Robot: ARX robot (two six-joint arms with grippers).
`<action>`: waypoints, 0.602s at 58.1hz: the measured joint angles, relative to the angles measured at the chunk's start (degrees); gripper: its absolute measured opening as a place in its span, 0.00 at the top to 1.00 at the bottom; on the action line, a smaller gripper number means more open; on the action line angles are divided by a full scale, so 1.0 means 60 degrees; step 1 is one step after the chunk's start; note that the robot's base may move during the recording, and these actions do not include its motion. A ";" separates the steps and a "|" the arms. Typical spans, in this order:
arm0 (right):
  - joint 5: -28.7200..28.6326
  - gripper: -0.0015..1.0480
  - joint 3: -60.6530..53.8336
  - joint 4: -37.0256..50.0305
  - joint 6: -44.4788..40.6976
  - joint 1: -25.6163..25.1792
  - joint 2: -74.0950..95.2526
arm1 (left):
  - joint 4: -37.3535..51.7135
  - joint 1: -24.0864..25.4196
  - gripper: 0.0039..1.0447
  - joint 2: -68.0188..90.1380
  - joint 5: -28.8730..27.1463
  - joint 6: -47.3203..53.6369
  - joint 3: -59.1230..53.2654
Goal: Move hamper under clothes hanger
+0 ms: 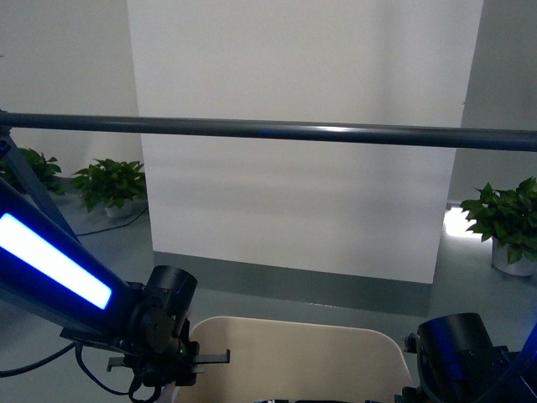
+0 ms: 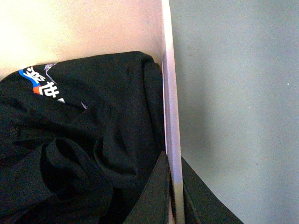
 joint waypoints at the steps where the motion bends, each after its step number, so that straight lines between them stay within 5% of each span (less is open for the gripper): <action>1: -0.0011 0.97 0.0000 0.0000 0.0018 0.0007 0.0051 | -0.0022 -0.0004 0.96 0.0066 0.0004 0.0000 0.0055; 18: -0.0098 0.97 0.0058 -0.0018 0.0160 0.0007 0.0386 | -0.0306 -0.0146 0.96 0.0364 -0.0015 -0.0029 0.0470; 23: -0.0160 0.96 0.0095 -0.0036 0.0175 0.0011 0.0408 | -0.0586 -0.0146 0.79 0.0408 0.0273 -0.0291 0.0521; 35: -0.0277 0.69 0.0109 0.0007 0.0120 0.0007 0.0382 | -0.0073 -0.0149 0.51 0.0324 0.0484 -0.0484 0.0404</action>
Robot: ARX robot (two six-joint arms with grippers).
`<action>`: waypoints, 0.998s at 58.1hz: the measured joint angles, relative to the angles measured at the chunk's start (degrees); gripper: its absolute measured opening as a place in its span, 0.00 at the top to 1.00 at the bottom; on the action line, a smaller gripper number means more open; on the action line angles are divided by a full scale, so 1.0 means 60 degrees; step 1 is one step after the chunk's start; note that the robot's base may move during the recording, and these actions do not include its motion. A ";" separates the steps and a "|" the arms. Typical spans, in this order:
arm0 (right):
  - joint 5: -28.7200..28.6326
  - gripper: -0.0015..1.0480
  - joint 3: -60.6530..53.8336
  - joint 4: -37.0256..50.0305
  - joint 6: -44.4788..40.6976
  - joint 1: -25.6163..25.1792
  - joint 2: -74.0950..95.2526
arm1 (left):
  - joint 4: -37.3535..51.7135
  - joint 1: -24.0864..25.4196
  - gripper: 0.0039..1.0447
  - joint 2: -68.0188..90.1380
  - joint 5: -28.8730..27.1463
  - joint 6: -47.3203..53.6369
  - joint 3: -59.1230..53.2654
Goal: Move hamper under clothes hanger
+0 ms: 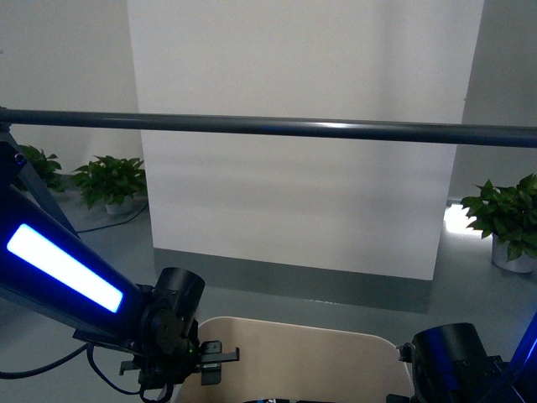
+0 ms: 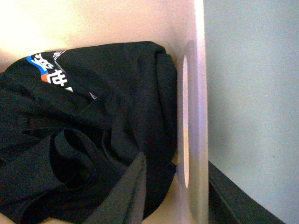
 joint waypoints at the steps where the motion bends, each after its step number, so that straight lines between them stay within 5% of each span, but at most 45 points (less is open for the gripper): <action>1: 0.0015 0.67 0.0000 0.0015 -0.0022 0.0000 -0.0011 | 0.0040 0.0000 0.50 -0.0011 0.0015 -0.0011 -0.0015; 21: 0.0506 0.23 0.0011 0.0033 -0.0637 -0.0146 -0.1483 | 0.0605 0.0004 0.04 -0.1574 0.0047 0.0055 0.0011; 28: 0.0765 0.06 0.0084 -0.0087 -0.0998 -0.0251 -0.2259 | 0.0867 0.0004 0.06 -0.2353 0.0178 0.0197 0.0102; 58: 0.2044 0.08 0.0164 -0.0168 -0.3020 -0.0109 -0.5821 | 0.1392 -0.0106 0.06 -0.5333 -0.0076 0.1362 -0.0087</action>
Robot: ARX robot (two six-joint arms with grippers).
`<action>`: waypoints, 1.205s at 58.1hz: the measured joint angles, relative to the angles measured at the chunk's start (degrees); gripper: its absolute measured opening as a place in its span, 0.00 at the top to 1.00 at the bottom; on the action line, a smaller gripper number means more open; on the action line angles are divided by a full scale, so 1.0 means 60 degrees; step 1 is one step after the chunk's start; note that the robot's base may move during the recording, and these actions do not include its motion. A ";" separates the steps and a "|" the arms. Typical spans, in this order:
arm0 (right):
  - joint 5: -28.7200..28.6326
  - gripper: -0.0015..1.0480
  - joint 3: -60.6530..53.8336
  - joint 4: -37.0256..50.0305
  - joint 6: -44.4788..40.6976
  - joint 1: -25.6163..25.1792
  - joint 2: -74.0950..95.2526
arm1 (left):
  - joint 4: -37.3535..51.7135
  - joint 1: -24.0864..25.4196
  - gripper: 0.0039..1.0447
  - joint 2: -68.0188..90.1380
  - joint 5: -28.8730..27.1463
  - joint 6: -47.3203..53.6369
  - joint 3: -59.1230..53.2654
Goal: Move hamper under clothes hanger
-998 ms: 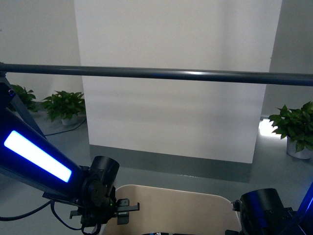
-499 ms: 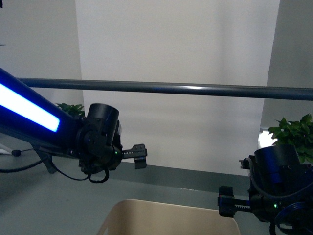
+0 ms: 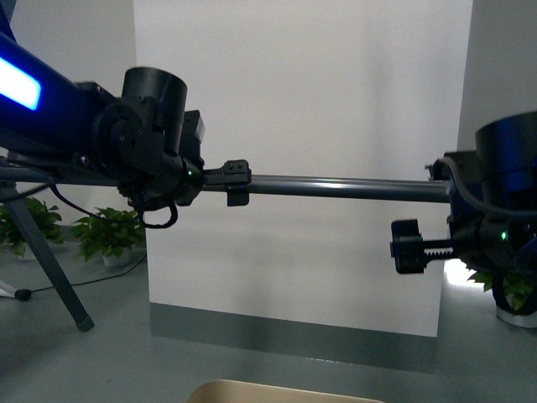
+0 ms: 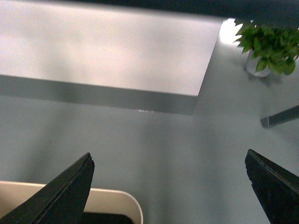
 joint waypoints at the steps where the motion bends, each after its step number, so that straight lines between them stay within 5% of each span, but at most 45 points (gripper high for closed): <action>1: 0.0047 0.08 0.0000 0.0018 -0.0062 0.0011 -0.0069 | 0.0000 -0.0015 0.06 -0.0062 0.0007 0.0040 -0.0051; 30: 0.0514 0.08 -0.0605 0.1180 -0.0550 0.0386 -0.1708 | 0.1140 -0.0426 0.06 -0.1705 0.0058 0.0386 -0.0718; 34: 0.0025 0.12 -0.0834 0.1468 -0.0368 0.0321 -0.1730 | 0.1151 -0.0426 0.07 -0.1679 -0.0095 0.0430 -0.0834; 39: -0.0998 0.27 -0.2076 0.2473 -0.0146 0.0146 -0.2284 | 0.2175 -0.0346 0.22 -0.2284 -0.1239 0.0641 -0.2361; 54: -0.1406 0.66 -0.5479 0.3971 0.0000 -0.0321 -0.4189 | 0.5162 0.0339 0.63 -0.5475 -0.0874 0.0707 -0.8164; 67: -0.1727 0.99 -0.7526 0.4608 0.0011 -0.0572 -0.5450 | 0.6411 0.0710 0.96 -0.6910 -0.0459 0.0710 -1.1406; 70: -0.1774 0.98 -0.7858 0.4674 0.0022 -0.0623 -0.5694 | 0.6597 0.0765 0.98 -0.7169 -0.0379 0.0710 -1.1938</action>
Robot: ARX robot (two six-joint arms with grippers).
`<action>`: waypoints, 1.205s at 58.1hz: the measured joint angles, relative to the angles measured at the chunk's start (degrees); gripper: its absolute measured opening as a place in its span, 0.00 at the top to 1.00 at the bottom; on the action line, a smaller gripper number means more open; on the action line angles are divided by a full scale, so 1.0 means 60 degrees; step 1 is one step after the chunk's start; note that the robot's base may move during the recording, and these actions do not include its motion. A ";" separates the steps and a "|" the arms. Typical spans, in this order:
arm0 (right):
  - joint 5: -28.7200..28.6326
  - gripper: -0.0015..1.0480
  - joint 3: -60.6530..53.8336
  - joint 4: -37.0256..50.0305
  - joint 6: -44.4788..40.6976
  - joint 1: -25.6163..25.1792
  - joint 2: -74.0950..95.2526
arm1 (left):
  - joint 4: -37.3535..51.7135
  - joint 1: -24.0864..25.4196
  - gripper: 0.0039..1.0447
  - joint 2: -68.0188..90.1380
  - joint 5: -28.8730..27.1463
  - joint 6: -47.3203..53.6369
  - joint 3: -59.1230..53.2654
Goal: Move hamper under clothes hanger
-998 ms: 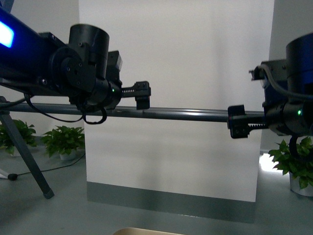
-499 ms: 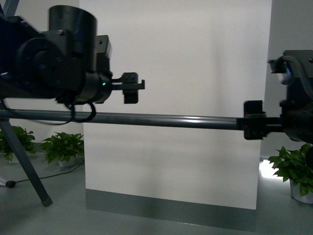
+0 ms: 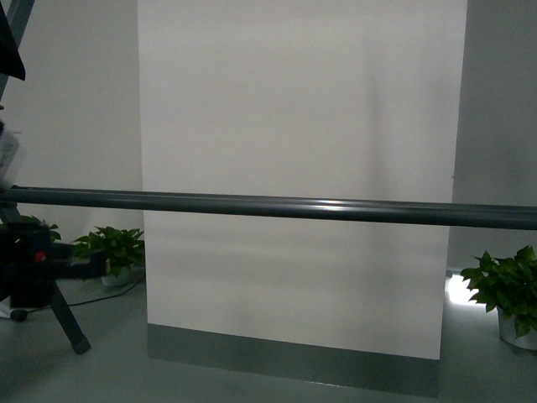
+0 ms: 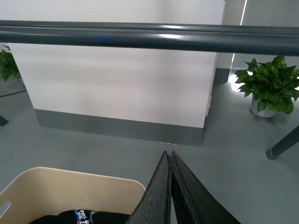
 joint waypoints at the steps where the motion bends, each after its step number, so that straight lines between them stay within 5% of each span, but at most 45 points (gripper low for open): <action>1: -0.0004 0.98 -0.0080 0.0018 0.0000 -0.0015 -0.0058 | 0.0091 0.0022 0.97 -0.0135 0.0058 0.0004 -0.0240; 32: -0.0725 0.98 -0.2692 -0.0353 0.0000 -0.0765 -0.3016 | 0.0849 0.0958 0.97 -0.3177 0.1075 0.0062 -0.4025; 70: -0.0721 0.98 -0.4029 -0.2998 0.0000 -0.0769 -0.7067 | -0.0805 0.1166 0.97 -0.6987 0.1126 0.0084 -0.6215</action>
